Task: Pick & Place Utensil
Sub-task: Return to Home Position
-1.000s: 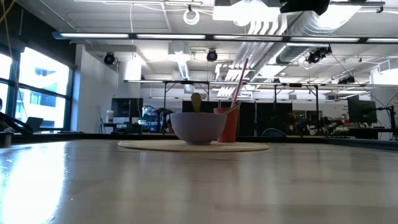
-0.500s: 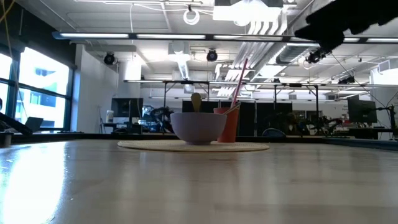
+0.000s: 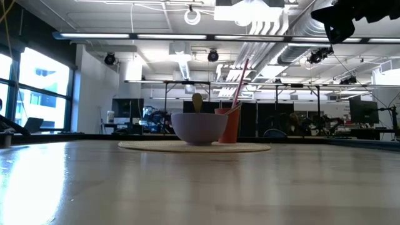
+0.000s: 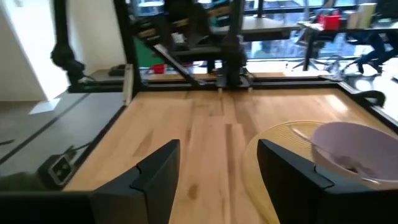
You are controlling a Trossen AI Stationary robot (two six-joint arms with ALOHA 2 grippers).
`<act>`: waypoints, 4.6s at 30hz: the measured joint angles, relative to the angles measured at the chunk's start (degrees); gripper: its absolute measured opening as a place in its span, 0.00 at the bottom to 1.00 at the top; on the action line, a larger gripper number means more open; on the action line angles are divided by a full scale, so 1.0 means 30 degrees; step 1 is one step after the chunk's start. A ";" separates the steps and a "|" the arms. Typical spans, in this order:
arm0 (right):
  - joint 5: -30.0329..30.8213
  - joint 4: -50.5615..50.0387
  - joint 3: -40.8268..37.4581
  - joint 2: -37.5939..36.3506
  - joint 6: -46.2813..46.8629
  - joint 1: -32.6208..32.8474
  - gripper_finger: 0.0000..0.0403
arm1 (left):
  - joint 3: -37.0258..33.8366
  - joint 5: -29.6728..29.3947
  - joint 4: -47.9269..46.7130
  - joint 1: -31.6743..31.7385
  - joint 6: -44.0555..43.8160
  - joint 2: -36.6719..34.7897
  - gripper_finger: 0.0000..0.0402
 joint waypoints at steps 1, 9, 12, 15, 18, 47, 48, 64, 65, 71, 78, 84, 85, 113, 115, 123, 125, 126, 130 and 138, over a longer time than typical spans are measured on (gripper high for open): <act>-0.0285 0.0032 -0.0013 0.0006 0.0000 0.0000 0.52 | -0.0395 -0.0121 0.0002 -0.0043 -0.0007 -0.0512 0.34; -0.3068 0.0252 -0.0045 0.0347 0.0643 -0.0269 0.52 | -0.5621 0.0426 0.3577 -0.0011 0.0103 -0.5464 0.34; -0.4597 0.0985 -0.0042 0.0816 0.0612 -0.0896 0.49 | -0.7631 0.1998 0.4898 0.0537 -0.0008 -0.7678 0.34; -0.5916 0.1870 -0.0042 0.1429 -0.0105 -0.1881 0.43 | -0.9078 0.5959 0.5553 0.2215 -0.0103 -0.9993 0.34; -0.7020 0.2750 -0.0042 0.2034 -0.1009 -0.3173 0.35 | -1.0064 0.7639 0.5438 0.4203 -0.0558 -1.1804 0.34; -1.0312 0.1399 -0.0035 -0.0938 -0.2521 -0.7089 0.01 | -1.5817 0.8220 0.0925 0.7466 -0.1250 -2.4195 0.34; -1.0477 0.1352 -0.0035 -0.1104 -0.2528 -0.7089 0.01 | -1.5963 0.8226 0.0789 0.7466 -0.1251 -2.4191 0.34; -1.1523 -0.0326 -0.0006 -0.2696 -0.2013 -0.7074 0.01 | -1.7165 0.9018 0.2190 0.7466 -0.1209 -2.4206 0.34; -1.1528 -0.0324 -0.0006 -0.2698 -0.2013 -0.7074 0.01 | -1.7173 0.9025 0.2167 0.7466 -0.1209 -2.4198 0.34; -0.9402 -0.0513 -0.0006 -0.3055 -0.2113 -0.7082 0.00 | -1.7194 0.9025 0.2180 0.7466 -0.1356 -2.4205 0.34; -0.8285 -0.1293 -0.0141 -0.4913 -0.2661 -0.6938 0.00 | -1.7209 0.8691 0.1583 0.7466 -0.1365 -2.4199 0.34; -0.8672 0.0057 -0.3177 -0.7655 -0.2818 -0.6783 0.01 | -1.7216 0.8382 0.0292 0.7466 -0.1370 -2.4194 0.34; -0.8471 0.0018 -0.3699 -0.8261 -0.2676 -0.6783 0.01 | -1.7216 0.8382 0.0100 0.7466 -0.1370 -2.4198 0.34; -0.5219 0.0321 -0.7051 -1.0054 -0.1107 -0.6929 0.01 | -1.7216 0.8362 0.0112 0.7466 -0.1377 -2.4103 0.34; -0.5233 0.0407 -0.7056 -1.0054 -0.1120 -0.6929 0.01 | -1.7217 0.8362 0.0112 0.7466 -0.1377 -2.4103 0.34; -0.5231 0.0409 -0.7058 -1.0054 -0.1166 -0.6929 0.02 | -1.7218 0.8355 0.0112 0.7466 -0.1377 -2.4103 0.34; -0.5237 0.0409 -0.7058 -1.0054 -0.1166 -0.6929 0.02 | -1.7224 0.8355 0.0112 0.7463 -0.1377 -2.4103 0.34; -0.5231 0.0409 -0.7058 -1.0054 -0.1166 -0.6929 0.02 | -1.7224 0.8355 0.0112 0.7466 -0.1377 -2.4103 0.34; -0.5238 0.0409 -0.7058 -1.0054 -0.1166 -0.6929 0.03 | -1.7220 0.8355 0.0112 0.7463 -0.1377 -2.4103 0.34; -0.5238 0.0417 -0.7066 -1.0047 -0.1166 -0.6929 0.03 | -1.7224 0.8348 0.0112 0.7464 -0.1377 -2.4103 0.34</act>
